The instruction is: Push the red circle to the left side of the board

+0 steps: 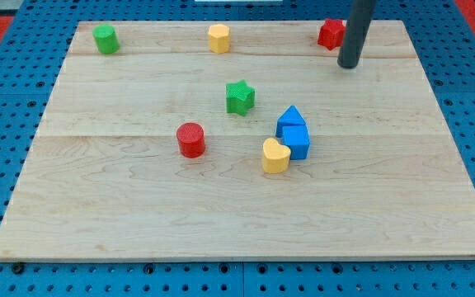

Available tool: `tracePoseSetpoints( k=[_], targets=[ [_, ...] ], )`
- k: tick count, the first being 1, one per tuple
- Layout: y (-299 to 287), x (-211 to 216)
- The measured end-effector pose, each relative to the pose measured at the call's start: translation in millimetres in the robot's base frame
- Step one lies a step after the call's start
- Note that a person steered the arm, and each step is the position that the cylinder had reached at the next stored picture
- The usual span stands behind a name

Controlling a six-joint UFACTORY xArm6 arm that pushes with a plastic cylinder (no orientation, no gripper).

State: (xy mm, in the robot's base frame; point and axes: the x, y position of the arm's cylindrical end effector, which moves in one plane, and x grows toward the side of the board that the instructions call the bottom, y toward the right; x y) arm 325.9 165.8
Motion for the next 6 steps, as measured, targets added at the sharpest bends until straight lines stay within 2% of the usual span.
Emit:
tracePoseSetpoints(
  k=[1,2,3,4,5,6],
  targets=[
    [-19,62],
    [-71,98],
    [-39,156],
    [-52,219],
    [-169,208],
    [-204,166]
  ],
)
